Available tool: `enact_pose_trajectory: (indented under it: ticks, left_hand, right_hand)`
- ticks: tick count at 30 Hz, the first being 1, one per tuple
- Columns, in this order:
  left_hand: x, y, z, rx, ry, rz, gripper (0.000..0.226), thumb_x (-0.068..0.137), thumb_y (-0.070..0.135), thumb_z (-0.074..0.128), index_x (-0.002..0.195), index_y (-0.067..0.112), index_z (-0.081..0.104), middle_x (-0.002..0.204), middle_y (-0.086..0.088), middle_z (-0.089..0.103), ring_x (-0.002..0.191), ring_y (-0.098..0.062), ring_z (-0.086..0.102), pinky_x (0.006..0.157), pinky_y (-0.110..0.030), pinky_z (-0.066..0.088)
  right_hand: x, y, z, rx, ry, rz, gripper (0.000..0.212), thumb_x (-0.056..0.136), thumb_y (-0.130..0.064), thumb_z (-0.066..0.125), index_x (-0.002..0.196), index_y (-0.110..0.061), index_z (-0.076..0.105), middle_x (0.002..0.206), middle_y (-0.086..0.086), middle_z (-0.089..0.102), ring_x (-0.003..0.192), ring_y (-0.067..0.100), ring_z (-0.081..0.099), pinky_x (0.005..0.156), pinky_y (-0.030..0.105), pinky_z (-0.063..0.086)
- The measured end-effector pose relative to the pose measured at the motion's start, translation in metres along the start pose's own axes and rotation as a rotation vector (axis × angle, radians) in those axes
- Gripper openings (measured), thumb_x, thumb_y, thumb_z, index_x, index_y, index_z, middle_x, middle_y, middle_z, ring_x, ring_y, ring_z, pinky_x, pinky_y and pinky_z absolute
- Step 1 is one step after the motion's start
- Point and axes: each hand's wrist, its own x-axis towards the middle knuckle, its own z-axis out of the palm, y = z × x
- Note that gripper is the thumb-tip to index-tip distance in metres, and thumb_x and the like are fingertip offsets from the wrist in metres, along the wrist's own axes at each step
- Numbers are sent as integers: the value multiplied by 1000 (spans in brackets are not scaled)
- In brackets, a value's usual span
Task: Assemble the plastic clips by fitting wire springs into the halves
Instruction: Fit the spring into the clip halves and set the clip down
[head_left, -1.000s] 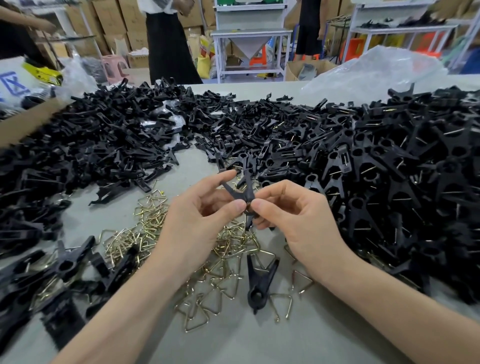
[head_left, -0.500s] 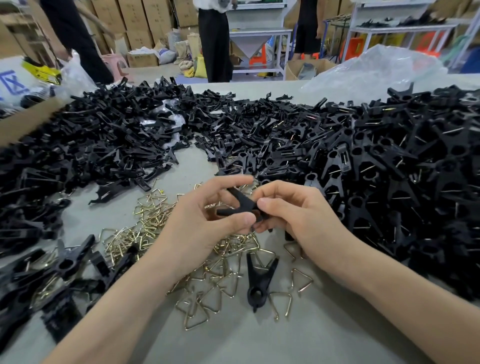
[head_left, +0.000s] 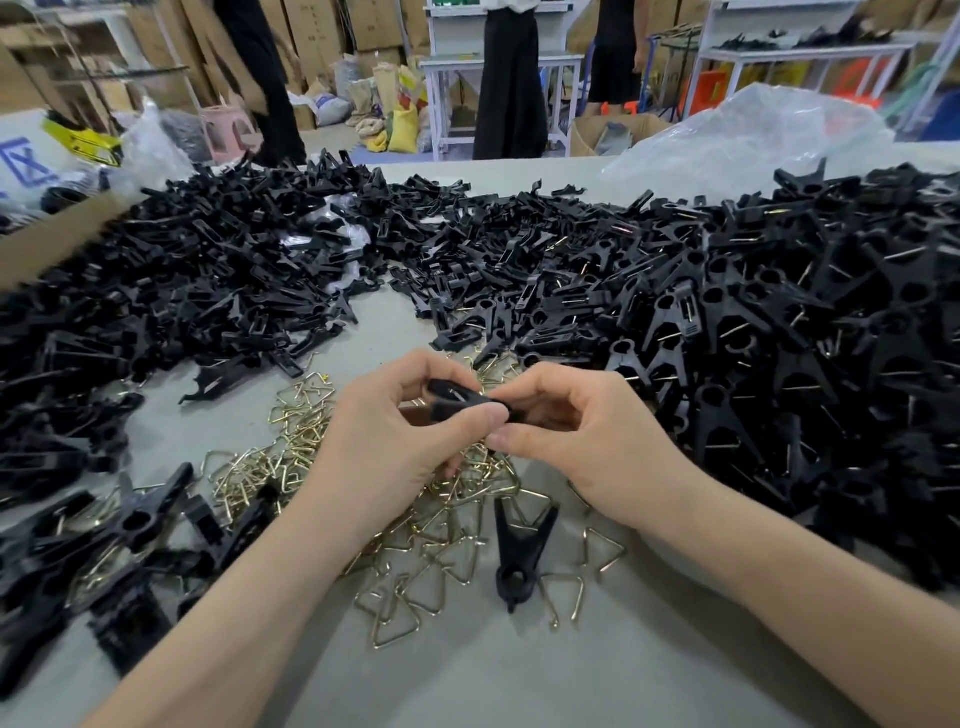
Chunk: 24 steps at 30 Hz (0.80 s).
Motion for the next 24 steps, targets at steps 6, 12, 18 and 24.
enact_pose_trajectory:
  ticks: [6,12,18,24]
  left_hand:
    - [1,-1,9,-215,31,-71,49,55,33,78,99,16,67,79,1,70,62,-14,64,67,-24,55]
    - [-1,-6,10,-375,22,-110,30,66,25,84,91,14,72,96,-18,70,88,-23,67,91,-35,53]
    - [5,-1,-12,-33,202,22,18,69,40,70,84,31,68,87,1,72,82,-22,71,81,-40,58]
    - [2,-5,-5,99,73,86,15,78,34,69,92,38,64,68,4,63,52,1,49,46,-10,37]
  right_hand:
    - [-1,-6,3,208,95,62,16,71,-5,77,85,-7,71,71,0,68,63,5,60,61,13,47]
    - [1,-14,2,214,85,21,21,70,-2,77,88,-12,73,75,3,71,70,12,65,69,17,53]
    - [9,-19,-21,-506,-54,78,4,80,-27,74,78,-23,72,68,-12,67,57,-5,59,56,8,45]
    - [0,-6,0,-756,-87,12,22,75,-42,76,91,-31,64,76,-16,52,66,-2,47,65,18,38]
